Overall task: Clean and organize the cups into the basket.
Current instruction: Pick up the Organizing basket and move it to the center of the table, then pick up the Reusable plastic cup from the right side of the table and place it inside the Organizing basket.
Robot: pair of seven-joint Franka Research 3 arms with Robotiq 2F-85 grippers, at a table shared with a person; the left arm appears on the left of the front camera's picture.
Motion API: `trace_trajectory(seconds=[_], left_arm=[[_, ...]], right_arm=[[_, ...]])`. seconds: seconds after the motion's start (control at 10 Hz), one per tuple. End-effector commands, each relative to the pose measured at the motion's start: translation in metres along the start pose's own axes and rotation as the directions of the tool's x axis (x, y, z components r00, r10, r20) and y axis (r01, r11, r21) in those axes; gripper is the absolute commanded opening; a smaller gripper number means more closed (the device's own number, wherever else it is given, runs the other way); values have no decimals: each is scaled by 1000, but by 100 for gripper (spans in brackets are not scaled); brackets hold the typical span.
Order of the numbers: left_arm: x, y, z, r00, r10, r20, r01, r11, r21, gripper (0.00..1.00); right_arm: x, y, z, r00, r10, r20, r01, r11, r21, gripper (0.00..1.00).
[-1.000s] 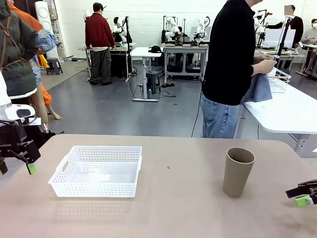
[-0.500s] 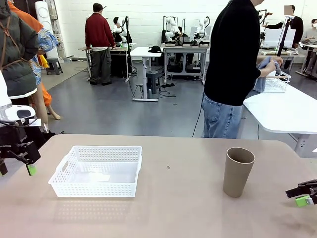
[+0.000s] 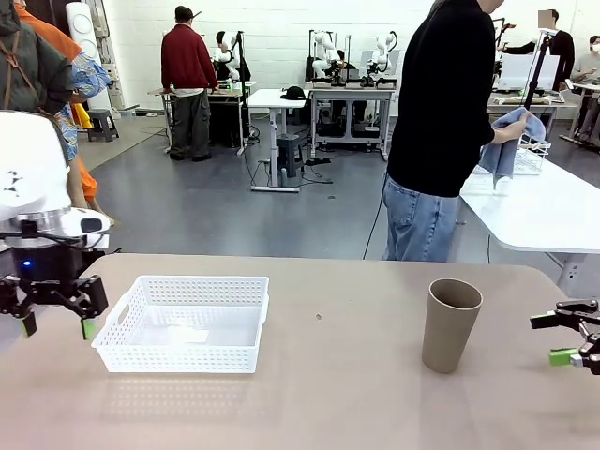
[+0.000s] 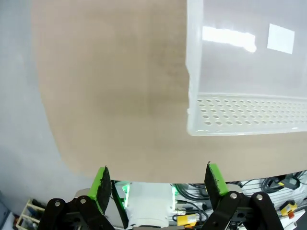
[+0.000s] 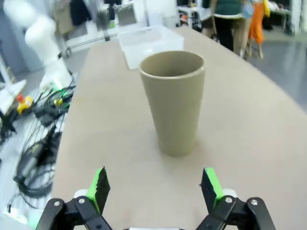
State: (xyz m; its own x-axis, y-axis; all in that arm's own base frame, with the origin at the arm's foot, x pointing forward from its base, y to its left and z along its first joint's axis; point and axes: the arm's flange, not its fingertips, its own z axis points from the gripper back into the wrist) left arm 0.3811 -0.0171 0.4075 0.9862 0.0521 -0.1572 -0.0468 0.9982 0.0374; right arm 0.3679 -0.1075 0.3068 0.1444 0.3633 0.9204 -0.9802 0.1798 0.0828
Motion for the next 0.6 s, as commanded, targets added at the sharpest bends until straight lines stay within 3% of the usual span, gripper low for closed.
trace_trajectory(seconds=[0.0, 0.2, 0.5], left_arm=[[15, -23, 15, 994, 75, -78, -77, 997, -17, 100], [26, -50, 18, 987, 121, -108, -129, 989, -72, 100], [41, -58, 13, 969, 238, -71, -245, 965, -98, 100]], right_arm=[[-16, -2, -19, 988, 152, 21, -153, 987, 56, 100], [-21, -8, -30, 974, 226, 0, -223, 960, 168, 100], [-23, -11, -38, 976, 219, -13, -213, 958, 191, 100]])
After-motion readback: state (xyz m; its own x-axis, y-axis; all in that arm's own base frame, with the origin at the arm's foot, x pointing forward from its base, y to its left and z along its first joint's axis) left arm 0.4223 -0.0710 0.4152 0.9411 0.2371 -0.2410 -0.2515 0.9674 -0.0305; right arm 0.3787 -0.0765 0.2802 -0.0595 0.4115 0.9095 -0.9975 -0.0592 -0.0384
